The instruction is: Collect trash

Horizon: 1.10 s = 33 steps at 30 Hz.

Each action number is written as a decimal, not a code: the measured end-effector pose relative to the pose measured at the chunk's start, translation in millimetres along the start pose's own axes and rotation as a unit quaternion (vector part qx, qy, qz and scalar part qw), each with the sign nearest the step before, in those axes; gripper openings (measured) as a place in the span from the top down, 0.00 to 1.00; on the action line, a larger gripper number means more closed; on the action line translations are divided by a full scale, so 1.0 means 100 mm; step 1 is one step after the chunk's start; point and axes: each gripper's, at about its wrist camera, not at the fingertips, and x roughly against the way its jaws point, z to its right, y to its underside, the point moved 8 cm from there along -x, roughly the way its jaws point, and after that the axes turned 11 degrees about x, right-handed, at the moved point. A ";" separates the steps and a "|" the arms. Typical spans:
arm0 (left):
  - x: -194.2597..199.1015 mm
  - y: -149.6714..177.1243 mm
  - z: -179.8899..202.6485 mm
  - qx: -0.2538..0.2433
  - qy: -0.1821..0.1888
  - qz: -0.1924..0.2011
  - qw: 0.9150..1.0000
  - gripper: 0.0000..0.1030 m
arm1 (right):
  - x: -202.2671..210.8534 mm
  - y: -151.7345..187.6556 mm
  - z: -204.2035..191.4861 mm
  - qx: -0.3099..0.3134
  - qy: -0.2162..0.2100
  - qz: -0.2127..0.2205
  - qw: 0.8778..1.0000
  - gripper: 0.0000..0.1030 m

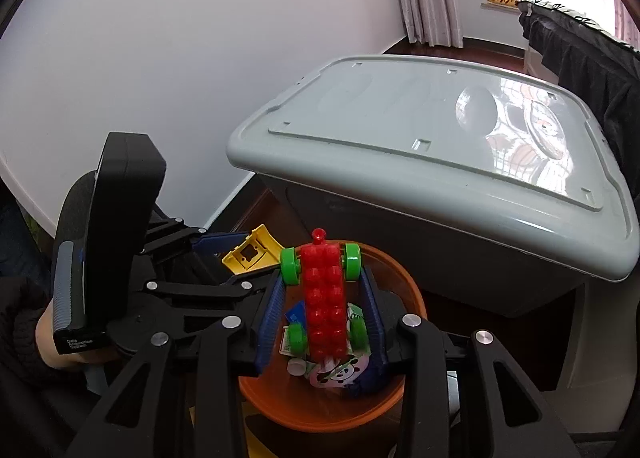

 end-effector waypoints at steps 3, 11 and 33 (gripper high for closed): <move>-0.01 0.01 0.00 -0.002 -0.001 -0.002 1.000 0.27 | 0.01 -0.03 0.02 0.001 0.005 0.007 1.000 0.28; -0.06 0.06 -0.04 0.003 -0.019 -0.012 1.000 0.11 | 0.07 -0.05 0.07 -0.006 0.016 0.018 1.000 0.13; -0.09 0.11 -0.01 0.001 -0.019 -0.019 1.000 0.11 | 0.14 -0.05 0.15 -0.021 0.023 0.034 0.999 0.05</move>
